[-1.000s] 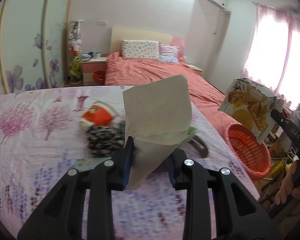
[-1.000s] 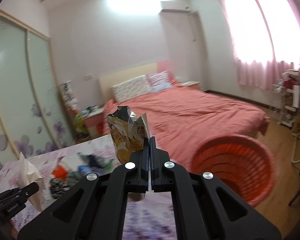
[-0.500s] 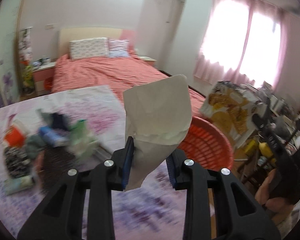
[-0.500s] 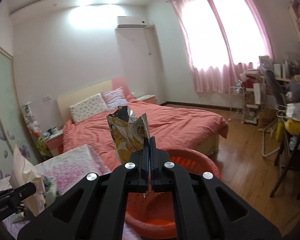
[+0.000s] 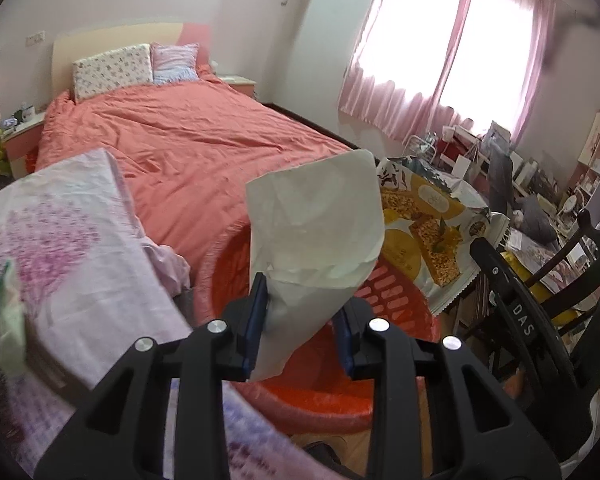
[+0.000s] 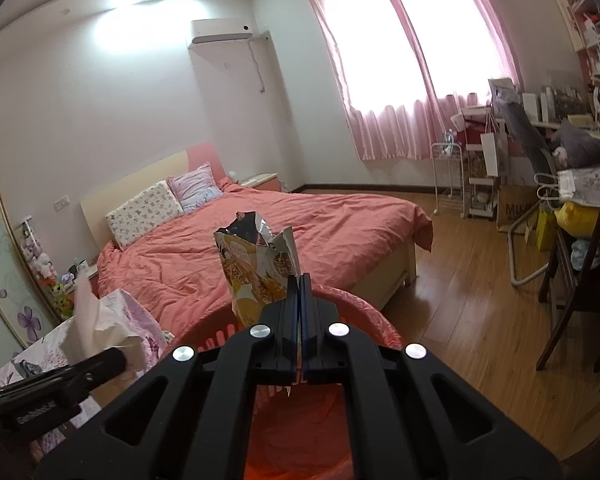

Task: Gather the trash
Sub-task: 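Carry tissue and snack bag over the orange basket and open both grippers, then move both tools back over the items on the bed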

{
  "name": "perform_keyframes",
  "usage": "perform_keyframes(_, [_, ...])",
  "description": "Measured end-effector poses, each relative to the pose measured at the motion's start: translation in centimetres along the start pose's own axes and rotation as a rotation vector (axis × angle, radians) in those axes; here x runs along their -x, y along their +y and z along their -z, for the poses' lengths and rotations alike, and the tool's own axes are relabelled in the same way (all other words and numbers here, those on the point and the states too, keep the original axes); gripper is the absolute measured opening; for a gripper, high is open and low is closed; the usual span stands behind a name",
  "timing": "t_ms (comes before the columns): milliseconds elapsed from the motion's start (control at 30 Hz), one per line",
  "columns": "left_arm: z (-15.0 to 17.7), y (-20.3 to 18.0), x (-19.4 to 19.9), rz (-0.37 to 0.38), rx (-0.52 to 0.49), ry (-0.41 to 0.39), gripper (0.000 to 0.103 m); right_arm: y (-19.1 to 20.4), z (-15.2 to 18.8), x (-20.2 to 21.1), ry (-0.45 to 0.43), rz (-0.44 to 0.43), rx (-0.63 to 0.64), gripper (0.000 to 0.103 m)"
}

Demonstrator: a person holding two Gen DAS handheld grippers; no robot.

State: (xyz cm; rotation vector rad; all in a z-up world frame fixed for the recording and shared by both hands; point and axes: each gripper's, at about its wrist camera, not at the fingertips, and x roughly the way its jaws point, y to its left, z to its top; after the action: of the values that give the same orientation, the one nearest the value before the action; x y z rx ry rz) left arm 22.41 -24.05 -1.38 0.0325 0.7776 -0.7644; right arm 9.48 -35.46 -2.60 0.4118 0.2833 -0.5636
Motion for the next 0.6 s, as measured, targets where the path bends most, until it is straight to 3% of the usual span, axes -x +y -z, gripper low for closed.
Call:
perform_keyframes(200, [0.0, 0.7, -2.7, -0.053, -0.004, 0.034, 0.054, -0.3, 0.4, -1.2, 0.071, -0.042, -0.016, 0.007])
perform_keyframes(233, [0.1, 0.9, -2.8, -0.057, 0.000, 0.037, 0.056, -0.2, 0.5, -1.2, 0.077, -0.040, -0.010, 0.012])
perform_keyframes(333, [0.3, 1.3, -3.3, -0.059, 0.014, 0.055, 0.062, -0.2, 0.8, -0.9, 0.086, -0.035, -0.008, 0.042])
perform_keyframes(600, [1.0, 2.1, -1.3, -0.124, -0.014, 0.040, 0.068, 0.0, 0.0, -0.1, 0.088, -0.001, 0.012, 0.047])
